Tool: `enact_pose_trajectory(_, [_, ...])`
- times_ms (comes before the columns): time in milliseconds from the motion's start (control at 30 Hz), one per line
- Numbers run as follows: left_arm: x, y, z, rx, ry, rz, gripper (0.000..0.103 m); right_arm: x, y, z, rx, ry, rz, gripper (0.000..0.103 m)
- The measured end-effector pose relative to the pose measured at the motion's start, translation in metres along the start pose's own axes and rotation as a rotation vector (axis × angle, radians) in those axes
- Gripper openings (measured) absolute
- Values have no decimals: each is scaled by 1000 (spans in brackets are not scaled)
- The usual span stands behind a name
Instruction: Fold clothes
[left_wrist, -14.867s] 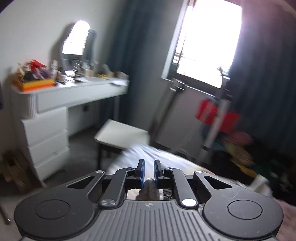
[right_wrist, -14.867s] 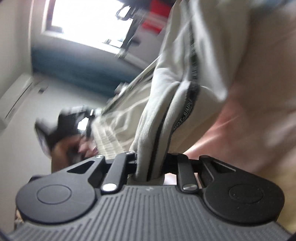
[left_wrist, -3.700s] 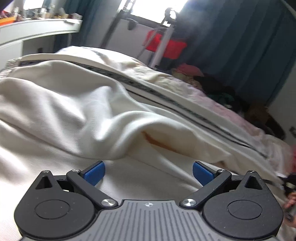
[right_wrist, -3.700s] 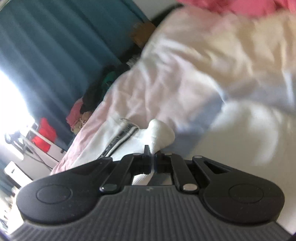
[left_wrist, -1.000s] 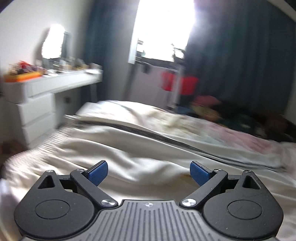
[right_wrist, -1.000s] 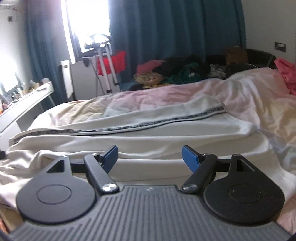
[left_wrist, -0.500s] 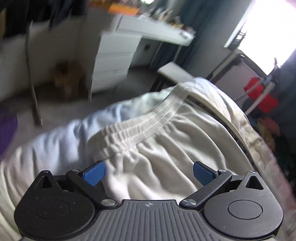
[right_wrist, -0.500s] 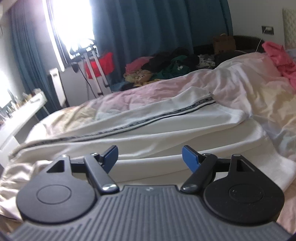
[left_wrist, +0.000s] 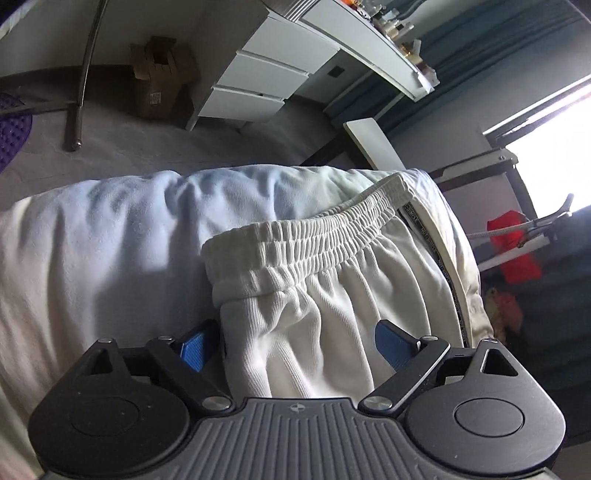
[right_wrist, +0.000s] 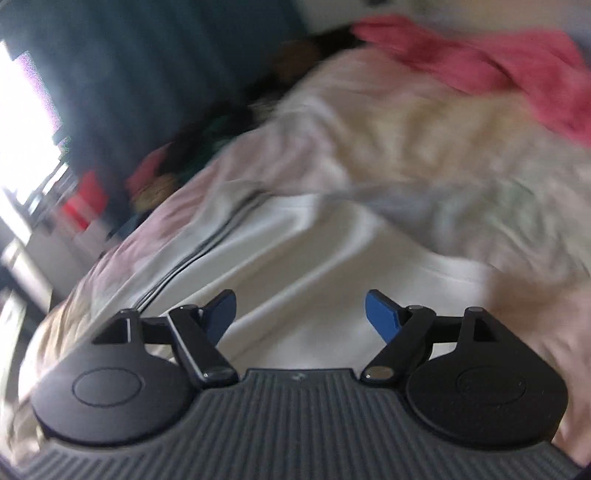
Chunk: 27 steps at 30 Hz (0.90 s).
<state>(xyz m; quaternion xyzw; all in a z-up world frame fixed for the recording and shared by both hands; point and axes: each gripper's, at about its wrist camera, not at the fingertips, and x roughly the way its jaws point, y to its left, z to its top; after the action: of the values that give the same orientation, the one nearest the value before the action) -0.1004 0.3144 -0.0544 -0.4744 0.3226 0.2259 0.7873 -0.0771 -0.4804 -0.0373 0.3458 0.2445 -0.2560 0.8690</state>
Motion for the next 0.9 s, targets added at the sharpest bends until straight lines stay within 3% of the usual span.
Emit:
enact_pose_trajectory(200, [18,8,-4,-83,72,-19,82,-5,-49,-2,250,-51,-129,79])
enact_pose_trajectory(267, [22,10,-4,-96,75,-13,77,-3,-65,-3,332,-41,-152,67])
enact_pose_trajectory(367, [25,13,-4,-114,72,-12,71,1,-89,-7,465,-26,-210,66])
enact_pose_trajectory(467, [22,18,-3,-129,69,-60,69,11,-108,-15,574,10,-253,64])
enact_pose_trajectory(533, [23,22,-4,-151,60,-78,63,17,-118,-21,650,16,-248,62])
enact_pose_trajectory(667, [26,31,-1,-216,75,-153,61,38,-121,-16,637,6,-212,53])
enact_pose_trajectory(767, [31,40,0,-267,90,-184,58,59,-119,-13,631,27,-161,30])
enact_pose_trajectory(800, [33,43,1,-283,95,-194,58,65,-118,-12,633,33,-126,18])
enact_pose_trajectory(900, [39,40,2,-272,106,-188,63,65,-110,-6,605,-19,-75,8])
